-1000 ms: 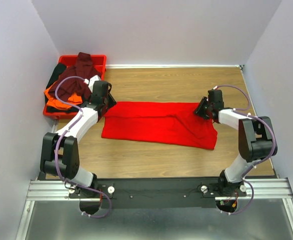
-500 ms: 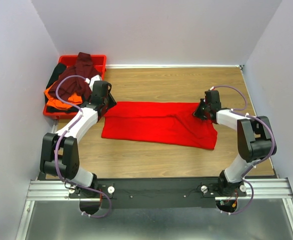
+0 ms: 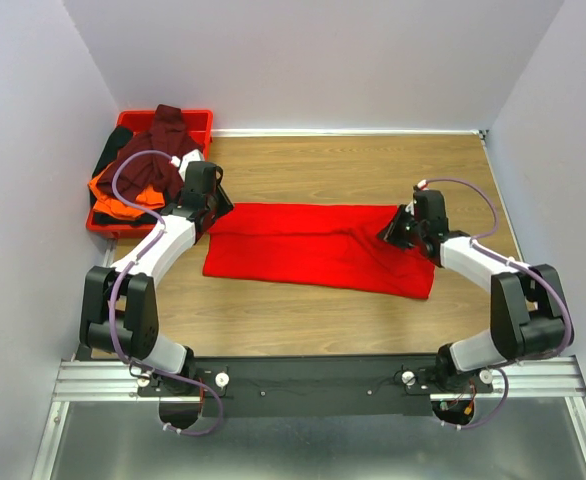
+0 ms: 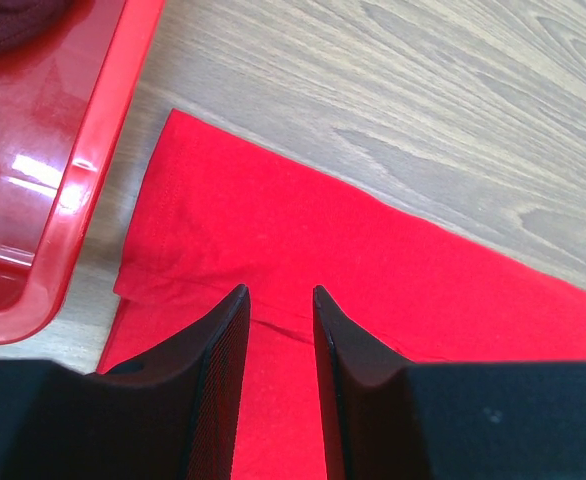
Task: Fold and stack the t-shirts
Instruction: Fold the tshirt
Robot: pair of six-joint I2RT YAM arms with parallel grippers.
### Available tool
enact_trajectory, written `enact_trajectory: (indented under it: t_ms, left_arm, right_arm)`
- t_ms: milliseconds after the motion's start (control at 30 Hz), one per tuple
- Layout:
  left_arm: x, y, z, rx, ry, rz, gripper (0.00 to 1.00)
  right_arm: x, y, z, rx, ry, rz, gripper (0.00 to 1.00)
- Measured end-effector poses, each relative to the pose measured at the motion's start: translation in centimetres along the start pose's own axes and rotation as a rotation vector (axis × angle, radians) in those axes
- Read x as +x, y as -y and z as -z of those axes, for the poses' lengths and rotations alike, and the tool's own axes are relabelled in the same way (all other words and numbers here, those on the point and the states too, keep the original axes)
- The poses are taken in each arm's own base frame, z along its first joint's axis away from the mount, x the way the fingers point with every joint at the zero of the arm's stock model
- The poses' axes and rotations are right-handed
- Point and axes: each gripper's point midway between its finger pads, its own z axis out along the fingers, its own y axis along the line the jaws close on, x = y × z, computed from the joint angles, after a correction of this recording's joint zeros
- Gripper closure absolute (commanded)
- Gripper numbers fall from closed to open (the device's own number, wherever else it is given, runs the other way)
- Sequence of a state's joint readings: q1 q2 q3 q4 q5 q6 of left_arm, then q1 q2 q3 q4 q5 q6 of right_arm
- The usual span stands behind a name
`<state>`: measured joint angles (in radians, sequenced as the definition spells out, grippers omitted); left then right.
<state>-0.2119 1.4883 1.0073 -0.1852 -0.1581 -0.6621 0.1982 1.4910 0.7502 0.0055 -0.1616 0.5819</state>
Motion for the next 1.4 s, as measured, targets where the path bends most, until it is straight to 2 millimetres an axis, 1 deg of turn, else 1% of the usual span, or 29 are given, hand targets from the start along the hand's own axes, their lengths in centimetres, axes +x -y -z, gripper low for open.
enact_trajectory:
  t_ms: [300,500,800,933,1033,1300,1400]
  left_arm:
    - [0.0,0.2,0.2,0.014,-0.003,0.001,0.61]
    - [0.4,0.1,0.1,0.013,-0.011,0.000,0.62]
    - [0.7,-0.1,0.1,0.011,-0.017,-0.001,0.62]
    - [0.7,-0.1,0.1,0.011,-0.018,-0.001,0.62]
    - [0.7,-0.1,0.1,0.013,-0.019,-0.001,0.62]
    - [0.9,-0.2,0.0,0.010,-0.024,-0.002,0.62]
    - [0.9,-0.2,0.0,0.010,-0.024,-0.002,0.62]
  right_arm:
    - [3.0,-2.3,2.2,-0.085,-0.037,0.026,1.00]
    - [5.3,-3.9,2.6,-0.117,-0.084,0.044,1.00]
    - [8.1,-6.1,2.7,-0.151,-0.141,0.081,1.00]
    - [9.6,-6.5,2.6,-0.146,-0.166,0.100,1.00]
    - [10.6,-6.5,2.4,-0.133,-0.183,0.113,1.00]
    - [11.8,-6.4,2.4,-0.113,-0.197,0.130,1.00]
    - [12.4,-5.9,2.4,-0.097,-0.205,0.131,1.00]
